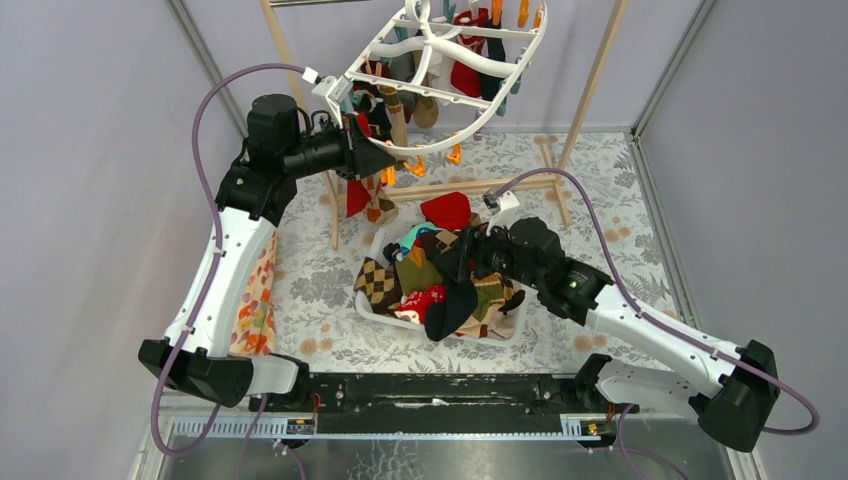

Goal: Clip the socks to the hanger
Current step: Pick up the sock from the bin.

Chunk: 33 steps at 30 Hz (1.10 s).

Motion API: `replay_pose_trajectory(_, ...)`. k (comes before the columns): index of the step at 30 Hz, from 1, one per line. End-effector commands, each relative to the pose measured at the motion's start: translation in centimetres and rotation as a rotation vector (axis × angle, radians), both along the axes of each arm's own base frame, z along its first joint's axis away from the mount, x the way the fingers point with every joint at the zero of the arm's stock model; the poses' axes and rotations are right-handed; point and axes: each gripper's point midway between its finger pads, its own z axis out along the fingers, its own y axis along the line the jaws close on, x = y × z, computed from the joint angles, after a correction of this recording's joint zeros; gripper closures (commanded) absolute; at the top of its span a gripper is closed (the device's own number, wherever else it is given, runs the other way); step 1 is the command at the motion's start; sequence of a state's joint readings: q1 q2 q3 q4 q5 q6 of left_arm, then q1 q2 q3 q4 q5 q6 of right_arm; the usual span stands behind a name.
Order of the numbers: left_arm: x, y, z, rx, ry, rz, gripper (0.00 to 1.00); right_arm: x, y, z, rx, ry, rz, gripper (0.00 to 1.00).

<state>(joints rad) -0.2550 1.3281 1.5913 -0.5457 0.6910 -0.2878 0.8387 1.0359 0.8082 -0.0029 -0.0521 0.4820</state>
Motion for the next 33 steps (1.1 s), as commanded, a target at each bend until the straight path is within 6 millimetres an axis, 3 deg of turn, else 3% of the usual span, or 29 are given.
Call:
replay_pose_trajectory(1, -0.5, 0.0, -0.1, 0.007, -0.004, -0.017, 1.00, -0.5, 1.0, 1.8, -0.040, -0.073, 0.055, 0.25)
replay_pose_trajectory(9, -0.5, 0.1, 0.0, 0.006, -0.003, -0.016, 1.00, -0.4, 1.7, 0.2, -0.328, -0.195, -0.004, 0.23)
replay_pose_trajectory(13, -0.5, 0.1, 0.0, 0.007, -0.004, -0.017, 1.00, 0.1, 1.5, 0.1, -0.418, -0.243, -0.036, 0.27)
replay_pose_trajectory(22, -0.5, 0.0, -0.2, 0.008, 0.002, -0.017, 1.00, 0.8, 2.8, 0.3, -0.415, -0.304, -0.013, 0.54)
replay_pose_trajectory(23, -0.5, 0.0, -0.2, 0.008, 0.001, -0.017, 1.00, 0.6, 3.0, 0.3, -0.403, -0.305, 0.000, 0.59)
replay_pose_trajectory(26, -0.4, 0.1, -0.3, 0.010, 0.005, -0.011, 1.00, 0.1, 3.7, 0.4, -0.354, -0.308, 0.032, 0.88)
replay_pose_trajectory(28, -0.4, 0.1, -0.4, 0.010, 0.005, -0.013, 1.00, -0.2, 3.6, 0.7, -0.324, -0.310, 0.033, 1.00)
replay_pose_trajectory(31, -0.4, 0.0, -0.3, 0.009, 0.005, -0.016, 1.00, -0.7, 3.3, 2.1, -0.254, -0.332, 0.036, 1.00)
replay_pose_trajectory(33, -0.4, 0.0, -0.2, 0.008, 0.005, -0.019, 1.00, -1.2, 3.8, 4.1, -0.141, -0.347, 0.079, 1.00)
